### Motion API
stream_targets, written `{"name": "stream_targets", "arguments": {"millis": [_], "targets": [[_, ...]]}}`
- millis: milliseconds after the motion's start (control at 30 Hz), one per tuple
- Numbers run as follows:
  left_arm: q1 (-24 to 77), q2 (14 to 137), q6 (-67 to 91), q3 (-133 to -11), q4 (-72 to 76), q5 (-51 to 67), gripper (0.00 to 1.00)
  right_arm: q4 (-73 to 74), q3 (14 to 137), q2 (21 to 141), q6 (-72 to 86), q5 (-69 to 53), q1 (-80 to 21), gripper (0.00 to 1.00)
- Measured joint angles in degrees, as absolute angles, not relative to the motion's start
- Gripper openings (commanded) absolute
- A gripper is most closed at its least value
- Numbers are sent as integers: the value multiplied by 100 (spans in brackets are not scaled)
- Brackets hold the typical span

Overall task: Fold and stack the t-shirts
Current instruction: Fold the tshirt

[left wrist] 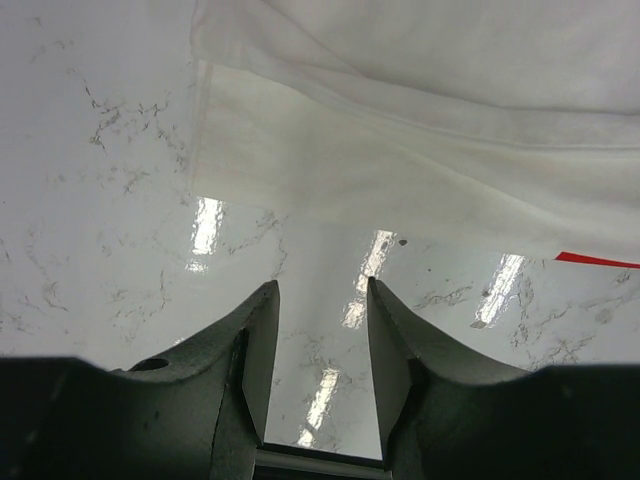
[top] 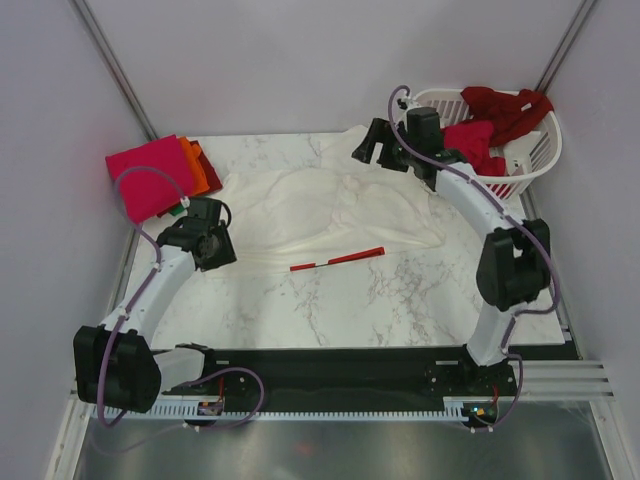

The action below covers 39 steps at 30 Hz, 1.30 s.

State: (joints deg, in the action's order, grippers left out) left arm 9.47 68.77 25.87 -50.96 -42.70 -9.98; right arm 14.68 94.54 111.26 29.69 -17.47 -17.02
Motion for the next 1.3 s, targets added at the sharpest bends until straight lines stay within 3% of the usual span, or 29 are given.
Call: {"name": "stream_targets", "arguments": {"millis": [100,267,533,900,1000,1033,1133,1200,1300], "targets": [[952,6888,2591,-5096,-4276,-1050,52,1498,8866,10121,2779,-1149,-1608,92],[972,7150,2759,-5096,-4390,-1192,75,1581,7201,9004,2762,-530,-1059,85],[978,7384,3048,-5096,-4442,-998,75,2196,5137,8853,2794,-108,-318,72],[978,7500,3063,-5096,-4442,-1041,74,1887,5063,8820,2888,27,-158,67],[978,7526,3063,-5096,-4442,-1057,73,1737,5116,8995,2899,32,-152,50],[978,7535,3063,-5096,-4442,-1068,72,1675,5118,9074,2915,32,-148,34],[926,7540,3074,-5096,-4447,-1205,70,1566,5116,9343,2991,16,-108,10],[770,7540,3103,-5096,-4453,-1227,69,1494,5113,9445,3055,-8,-78,0],[449,7542,3164,-5096,-4471,-1306,69,1352,5070,9448,3124,-19,56,0]]}}
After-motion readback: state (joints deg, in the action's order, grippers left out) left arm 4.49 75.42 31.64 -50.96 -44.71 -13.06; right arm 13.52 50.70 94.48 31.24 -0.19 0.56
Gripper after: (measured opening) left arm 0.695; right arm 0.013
